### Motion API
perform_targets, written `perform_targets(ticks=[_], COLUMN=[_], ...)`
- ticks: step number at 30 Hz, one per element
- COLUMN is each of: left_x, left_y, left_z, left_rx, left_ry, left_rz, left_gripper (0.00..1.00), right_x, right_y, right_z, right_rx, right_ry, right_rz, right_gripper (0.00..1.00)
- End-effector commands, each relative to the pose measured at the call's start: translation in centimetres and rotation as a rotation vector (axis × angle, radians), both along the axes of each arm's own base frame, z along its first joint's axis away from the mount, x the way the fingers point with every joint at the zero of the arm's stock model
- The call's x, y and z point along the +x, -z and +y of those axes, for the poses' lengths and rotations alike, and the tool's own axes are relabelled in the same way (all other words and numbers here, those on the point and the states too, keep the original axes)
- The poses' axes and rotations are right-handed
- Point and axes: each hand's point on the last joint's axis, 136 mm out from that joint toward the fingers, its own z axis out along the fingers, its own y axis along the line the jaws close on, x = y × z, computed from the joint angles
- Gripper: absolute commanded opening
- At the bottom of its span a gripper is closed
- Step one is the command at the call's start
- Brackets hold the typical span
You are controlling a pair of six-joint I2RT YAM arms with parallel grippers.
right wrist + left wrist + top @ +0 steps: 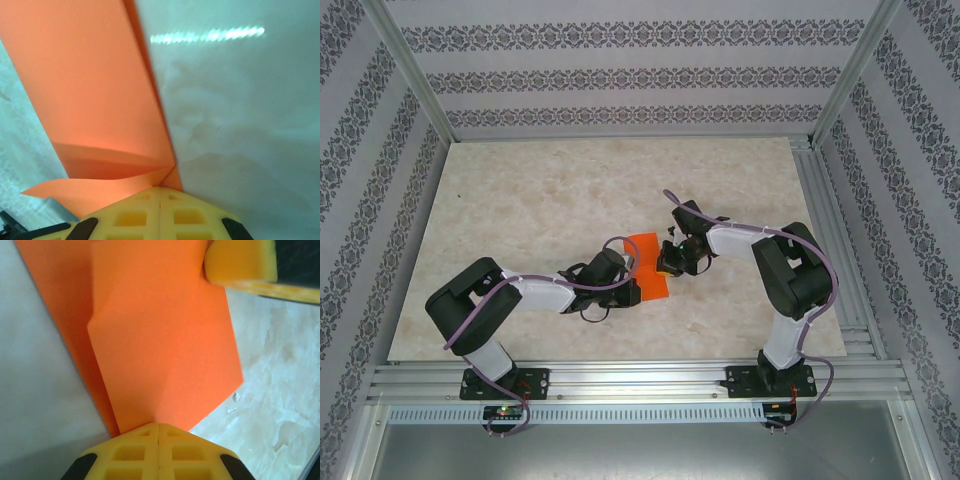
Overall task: Fold a paper plane with a square sheet of paper (fold left side to right side)
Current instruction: Fold the triangle a second time at the center of the table, then turn over the paper at the center of the table.
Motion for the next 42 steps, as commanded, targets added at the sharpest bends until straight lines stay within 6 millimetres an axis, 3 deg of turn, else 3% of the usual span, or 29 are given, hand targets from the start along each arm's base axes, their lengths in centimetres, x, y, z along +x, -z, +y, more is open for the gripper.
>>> perform_targets(ticks=[1, 14, 18, 21, 27, 32, 37, 42], left_x=[-2.7, -3.4, -3.2, -2.8, -0.2, 3.3, 6.4, 7.8], left_y=[3.2, 1.8, 0.3, -1.2, -5.3, -7.3, -7.1, -5.5], left_z=[2.9, 4.4, 5.2, 5.4, 3.4, 1.1, -0.5, -1.5], left_rx=[0.122, 0.134, 0.156, 0.145, 0.042, -0.037, -0.041, -0.021], left_ry=[0.005, -0.015, -0.025, -0.034, -0.02, 0.008, 0.029, 0.047], left_rz=[0.099, 0.076, 0.04, 0.008, -0.073, -0.116, -0.119, -0.093], left_gripper=[0.08, 0.15, 0.16, 0.19, 0.33, 0.42, 0.48, 0.5], right_x=[1.9, 1.9, 2.7, 3.1, 2.6, 1.6, 0.2, -0.8], right_y=[1.6, 1.7, -0.1, -2.1, -5.2, -6.3, -6.3, -6.3], right_z=[-2.7, -3.0, -2.9, -3.4, -4.8, -6.1, -6.6, -6.9], right_rx=[-0.133, -0.139, -0.112, -0.111, -0.109, -0.052, 0.032, 0.058], right_ry=[0.033, 0.019, 0.018, 0.015, 0.018, 0.037, 0.054, 0.07], right_rz=[-0.048, -0.053, -0.098, -0.15, -0.233, -0.301, -0.316, -0.323], right_gripper=[0.05, 0.06, 0.09, 0.18, 0.31, 0.4, 0.46, 0.51])
